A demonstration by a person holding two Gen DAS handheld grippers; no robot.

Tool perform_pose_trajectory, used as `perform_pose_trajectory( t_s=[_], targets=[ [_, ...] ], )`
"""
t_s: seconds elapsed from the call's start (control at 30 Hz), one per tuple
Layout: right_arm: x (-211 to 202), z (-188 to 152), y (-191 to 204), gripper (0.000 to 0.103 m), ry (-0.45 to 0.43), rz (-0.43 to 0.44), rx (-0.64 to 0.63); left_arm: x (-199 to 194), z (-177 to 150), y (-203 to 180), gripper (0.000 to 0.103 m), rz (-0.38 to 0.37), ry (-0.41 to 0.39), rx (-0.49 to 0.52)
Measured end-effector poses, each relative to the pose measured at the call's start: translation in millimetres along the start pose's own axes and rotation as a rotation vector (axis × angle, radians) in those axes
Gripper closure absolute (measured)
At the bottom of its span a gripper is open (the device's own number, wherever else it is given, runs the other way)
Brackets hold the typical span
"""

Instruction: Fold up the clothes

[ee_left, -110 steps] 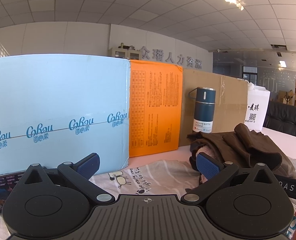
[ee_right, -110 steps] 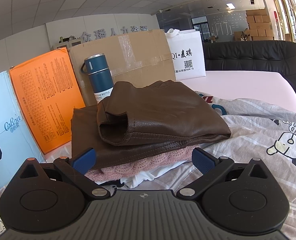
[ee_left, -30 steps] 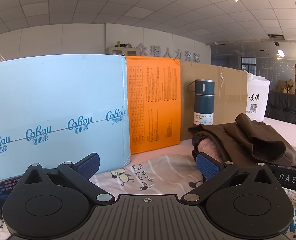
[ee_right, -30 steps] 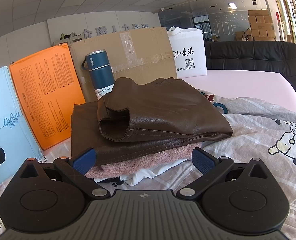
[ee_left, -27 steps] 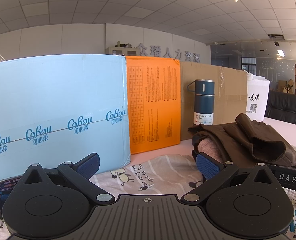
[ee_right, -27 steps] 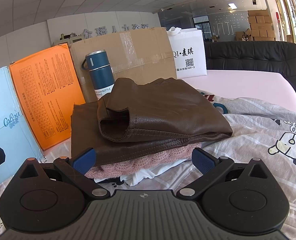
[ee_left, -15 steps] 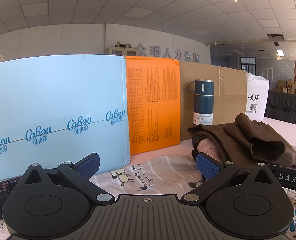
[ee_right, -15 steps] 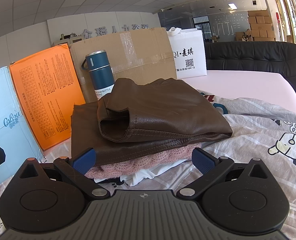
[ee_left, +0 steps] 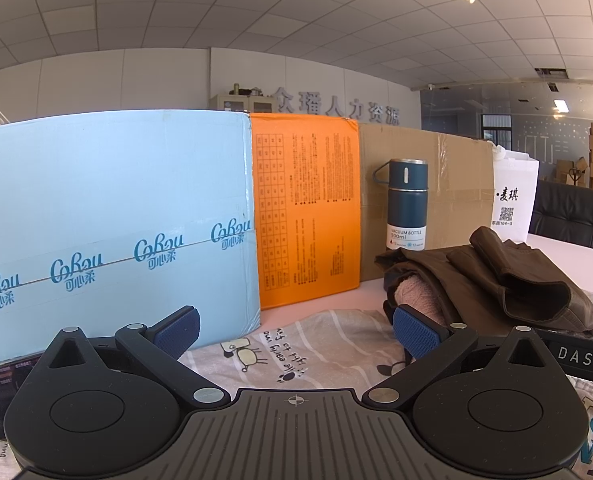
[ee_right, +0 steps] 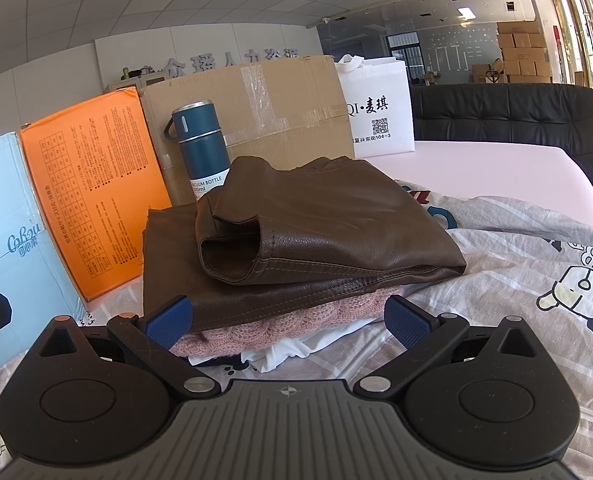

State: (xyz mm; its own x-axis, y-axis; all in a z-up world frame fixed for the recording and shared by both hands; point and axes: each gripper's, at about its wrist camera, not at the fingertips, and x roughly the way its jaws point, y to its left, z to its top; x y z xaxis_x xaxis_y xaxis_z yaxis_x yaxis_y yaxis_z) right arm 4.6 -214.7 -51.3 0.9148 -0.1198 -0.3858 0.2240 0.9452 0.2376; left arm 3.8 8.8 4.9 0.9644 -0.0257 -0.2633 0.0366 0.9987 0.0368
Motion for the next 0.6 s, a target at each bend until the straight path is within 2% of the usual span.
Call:
perform_pose_trajectory(
  t_s=[0.6],
  targets=[
    [0.0, -0.4, 0.2, 0.0, 0.0, 0.0, -0.003, -1.1, -0.5, -0.9, 0.0, -0.003, -0.002, 0.004]
  ],
)
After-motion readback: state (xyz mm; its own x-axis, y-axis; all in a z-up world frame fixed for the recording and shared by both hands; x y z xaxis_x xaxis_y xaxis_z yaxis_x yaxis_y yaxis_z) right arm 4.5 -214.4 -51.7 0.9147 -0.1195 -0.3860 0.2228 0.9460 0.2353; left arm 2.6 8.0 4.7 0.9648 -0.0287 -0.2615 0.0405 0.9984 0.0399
